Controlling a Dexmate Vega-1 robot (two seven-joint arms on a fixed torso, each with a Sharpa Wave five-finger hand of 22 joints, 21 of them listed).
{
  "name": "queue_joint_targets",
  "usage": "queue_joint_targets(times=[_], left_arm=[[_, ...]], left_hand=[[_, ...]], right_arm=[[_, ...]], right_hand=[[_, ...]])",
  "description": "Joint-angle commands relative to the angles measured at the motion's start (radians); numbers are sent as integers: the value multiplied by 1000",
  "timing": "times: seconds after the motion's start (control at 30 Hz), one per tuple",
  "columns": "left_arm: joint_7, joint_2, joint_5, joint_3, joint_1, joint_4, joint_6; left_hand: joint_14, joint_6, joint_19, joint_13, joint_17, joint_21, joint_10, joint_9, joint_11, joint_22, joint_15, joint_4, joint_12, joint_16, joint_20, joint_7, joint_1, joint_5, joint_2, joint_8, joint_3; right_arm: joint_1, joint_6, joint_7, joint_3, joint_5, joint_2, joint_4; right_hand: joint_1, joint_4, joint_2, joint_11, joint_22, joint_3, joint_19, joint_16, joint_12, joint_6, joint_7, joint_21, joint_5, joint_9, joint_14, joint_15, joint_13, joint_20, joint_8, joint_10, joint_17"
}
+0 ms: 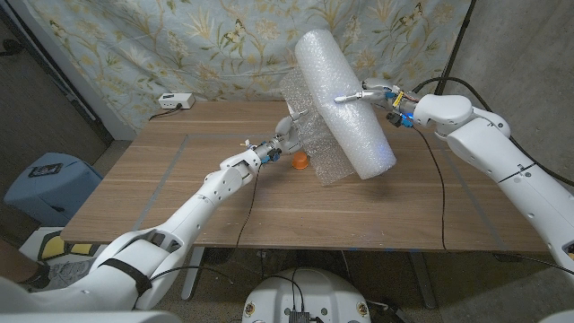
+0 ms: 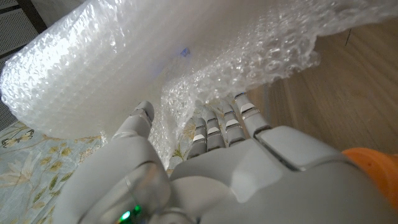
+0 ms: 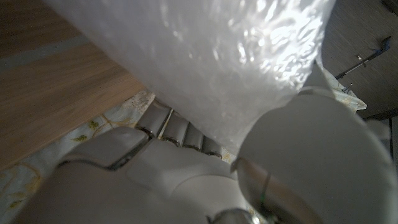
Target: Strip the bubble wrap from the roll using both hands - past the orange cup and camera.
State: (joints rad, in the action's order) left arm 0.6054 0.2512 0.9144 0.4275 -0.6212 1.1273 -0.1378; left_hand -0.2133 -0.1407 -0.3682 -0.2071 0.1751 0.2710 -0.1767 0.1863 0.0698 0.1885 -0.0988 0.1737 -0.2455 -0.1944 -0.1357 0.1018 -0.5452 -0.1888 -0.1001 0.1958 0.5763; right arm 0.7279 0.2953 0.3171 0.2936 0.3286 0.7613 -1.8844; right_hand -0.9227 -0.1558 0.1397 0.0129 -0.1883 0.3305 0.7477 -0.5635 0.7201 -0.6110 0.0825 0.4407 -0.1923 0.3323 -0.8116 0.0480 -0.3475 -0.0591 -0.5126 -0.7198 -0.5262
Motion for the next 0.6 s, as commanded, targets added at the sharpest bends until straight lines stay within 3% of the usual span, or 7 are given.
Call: queue_joint_targets(times=[0.03,0.6], left_arm=[[24,-17,21,3,20,-17,-69],[56,-38,34,1,47,-49,-120]], left_hand=[[-12,-5,-15,-3,1,11,-8,2,3,5,1,2,3,-2,0,0,-13,-5,0,1,-3],[-55,-46,-69,-7,1,29,-48,3,5,6,1,2,-8,-9,0,13,-50,-6,3,13,-11]], right_arm=[[9,-2,-4,-7,5,2,4],[4,7,1,0,2,3,14]], right_hand=[[-144,2,-158,-61,-3,-5,3,1,6,-6,-2,6,-7,5,-61,173,-5,-1,-2,-71,-7],[-146,2,-161,-60,-3,-9,-2,9,8,-7,-3,9,-8,9,-61,173,-4,2,1,-72,-12]])
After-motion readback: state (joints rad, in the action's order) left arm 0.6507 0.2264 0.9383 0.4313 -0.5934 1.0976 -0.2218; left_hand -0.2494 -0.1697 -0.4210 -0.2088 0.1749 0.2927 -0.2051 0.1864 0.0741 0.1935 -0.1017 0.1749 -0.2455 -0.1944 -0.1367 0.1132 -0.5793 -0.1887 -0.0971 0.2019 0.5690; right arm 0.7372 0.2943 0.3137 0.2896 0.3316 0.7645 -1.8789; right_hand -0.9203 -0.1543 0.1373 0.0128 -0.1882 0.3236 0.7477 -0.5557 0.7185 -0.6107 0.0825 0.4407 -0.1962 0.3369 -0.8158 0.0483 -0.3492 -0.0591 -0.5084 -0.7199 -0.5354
